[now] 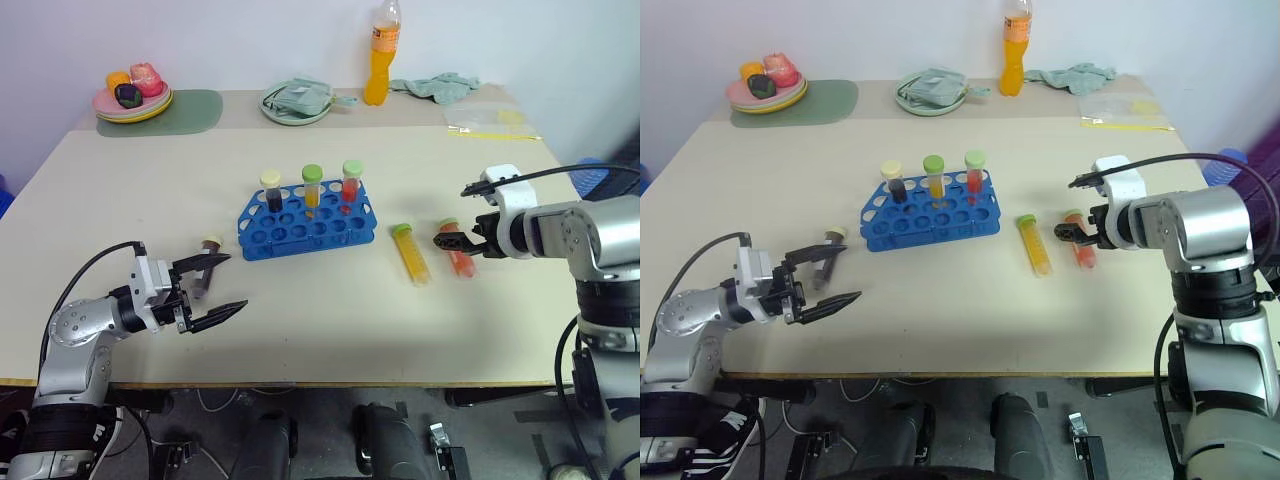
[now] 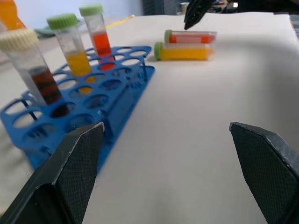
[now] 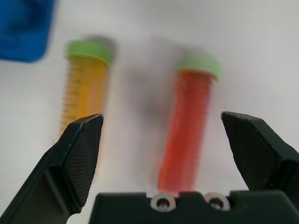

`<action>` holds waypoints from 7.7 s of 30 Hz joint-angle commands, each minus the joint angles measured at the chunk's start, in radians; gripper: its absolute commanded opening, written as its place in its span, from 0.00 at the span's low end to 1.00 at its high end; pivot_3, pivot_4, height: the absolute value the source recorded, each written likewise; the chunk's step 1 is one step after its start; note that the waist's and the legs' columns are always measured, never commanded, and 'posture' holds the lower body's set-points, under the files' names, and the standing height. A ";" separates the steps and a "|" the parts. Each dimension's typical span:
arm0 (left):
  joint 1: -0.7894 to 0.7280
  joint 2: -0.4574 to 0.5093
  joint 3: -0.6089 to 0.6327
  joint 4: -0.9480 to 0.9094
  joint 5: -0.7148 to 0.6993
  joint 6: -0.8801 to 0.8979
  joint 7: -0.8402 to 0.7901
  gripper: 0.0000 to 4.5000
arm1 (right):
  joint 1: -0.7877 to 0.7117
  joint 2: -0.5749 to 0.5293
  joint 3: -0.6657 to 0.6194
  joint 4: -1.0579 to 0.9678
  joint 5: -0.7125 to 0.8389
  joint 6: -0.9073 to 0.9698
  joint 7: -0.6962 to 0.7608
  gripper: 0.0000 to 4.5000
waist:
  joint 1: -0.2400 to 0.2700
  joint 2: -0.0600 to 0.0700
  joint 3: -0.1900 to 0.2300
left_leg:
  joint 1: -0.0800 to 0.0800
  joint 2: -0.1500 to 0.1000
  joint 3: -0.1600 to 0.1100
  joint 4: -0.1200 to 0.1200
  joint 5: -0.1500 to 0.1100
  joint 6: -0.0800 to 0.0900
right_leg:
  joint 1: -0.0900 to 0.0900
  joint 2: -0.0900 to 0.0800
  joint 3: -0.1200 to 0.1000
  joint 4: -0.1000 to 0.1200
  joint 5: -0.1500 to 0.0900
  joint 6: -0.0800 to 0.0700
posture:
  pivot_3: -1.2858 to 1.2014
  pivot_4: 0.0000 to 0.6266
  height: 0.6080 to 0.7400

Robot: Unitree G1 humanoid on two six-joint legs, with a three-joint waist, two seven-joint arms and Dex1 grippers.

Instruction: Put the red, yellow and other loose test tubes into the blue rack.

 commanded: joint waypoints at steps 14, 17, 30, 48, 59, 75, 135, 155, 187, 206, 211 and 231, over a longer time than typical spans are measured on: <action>0.124 0.008 0.051 -0.166 -0.022 0.016 0.097 0.99 | -0.094 0.052 0.074 0.304 -0.083 -0.125 -0.067 1.00 | -0.001 0.000 0.000 | 0.001 0.000 0.004 0.000 0.000 0.000 | 0.000 0.002 0.002 0.001 0.001 0.001 | 0.52 0.24 1.00; 0.140 0.008 0.052 -0.190 -0.026 0.023 0.112 0.99 | -0.090 0.067 0.093 0.332 -0.094 -0.148 -0.061 1.00 | -0.004 0.000 0.000 | 0.001 0.000 0.005 0.000 0.000 0.000 | 0.000 0.003 0.002 0.001 0.001 0.001 | 0.52 0.24 1.00; 0.155 0.022 0.065 -0.211 -0.032 0.038 0.126 1.00 | -0.084 0.089 0.041 0.260 -0.060 -0.218 0.030 0.41 | -0.004 0.000 0.000 | 0.003 0.001 0.011 0.001 0.000 0.001 | -0.001 0.004 0.007 0.002 0.002 0.003 | 0.52 0.24 1.00; 0.095 0.051 0.060 -0.164 -0.034 0.054 0.091 1.00 | 0.176 -0.015 0.081 -0.108 -0.089 -0.425 0.098 0.41 | -0.004 -0.001 0.000 | 0.002 0.002 0.013 0.003 -0.001 0.001 | -0.002 0.005 0.009 0.002 0.004 0.005 | 0.52 0.24 1.00; 0.128 0.030 0.055 -0.182 -0.028 0.043 0.104 1.00 | 0.042 0.088 0.014 -0.176 0.028 0.013 0.064 0.41 | 0.005 -0.001 0.000 | 0.002 0.002 0.013 0.002 -0.001 0.002 | -0.002 0.004 0.010 0.001 0.004 0.004 | 0.52 0.24 1.00; 0.185 0.028 0.066 -0.228 -0.037 0.044 0.140 1.00 | 0.072 0.090 0.099 -0.123 -0.008 -0.059 0.000 0.99 | 0.000 -0.001 0.000 | 0.002 0.002 0.014 0.003 -0.001 0.002 | -0.002 0.004 0.010 0.001 0.004 0.004 | 0.52 0.24 1.00; 0.169 0.073 0.121 -0.209 -0.069 0.075 0.131 1.00 | 0.331 0.491 -0.187 -0.209 0.103 -1.219 0.117 0.17 | -0.004 -0.001 -0.001 | 0.004 0.003 0.014 0.004 -0.001 0.002 | -0.001 0.006 0.011 0.002 0.005 0.006 | 0.52 0.24 1.00; 0.151 0.091 0.145 -0.232 -0.072 0.122 0.129 1.00 | 0.244 0.699 0.027 0.471 -0.351 -2.099 -0.226 0.17 | -0.012 -0.001 0.000 | 0.004 0.002 0.015 0.003 0.000 -0.001 | -0.002 0.006 0.012 0.003 0.006 0.005 | 0.52 0.24 1.00; 0.193 0.092 0.176 -0.298 -0.080 0.163 0.145 1.00 | 0.178 0.749 0.049 0.739 -0.325 -2.211 -0.210 0.28 | -0.031 -0.001 -0.001 | 0.009 0.003 0.015 0.003 0.001 -0.001 | 0.001 0.006 0.012 0.004 0.007 0.004 | 0.52 0.24 1.00; 0.203 0.073 0.160 -0.301 -0.069 0.141 0.148 1.00 | 0.393 0.594 0.059 0.276 -0.256 -1.970 -0.036 0.97 | -0.025 -0.001 -0.001 | 0.013 0.003 0.016 0.001 0.000 -0.001 | 0.004 0.006 0.013 0.003 0.006 0.003 | 0.52 0.24 1.00; 0.203 0.060 0.150 -0.306 -0.065 0.138 0.158 1.00 | 0.525 0.514 0.061 -0.007 -0.226 -1.665 -0.024 0.97 | -0.025 -0.001 0.000 | 0.013 0.003 0.016 0.001 0.000 -0.001 | 0.004 0.006 0.013 0.003 0.006 0.003 | 0.52 0.24 1.00; 0.171 0.031 0.118 -0.272 -0.044 0.118 0.156 1.00 | 0.050 0.285 -0.058 -0.238 0.081 0.021 -0.112 0.97 | -0.021 -0.002 -0.001 | 0.013 0.003 0.016 -0.004 0.000 0.000 | 0.003 0.004 0.013 0.000 0.006 0.003 | 0.52 0.24 1.00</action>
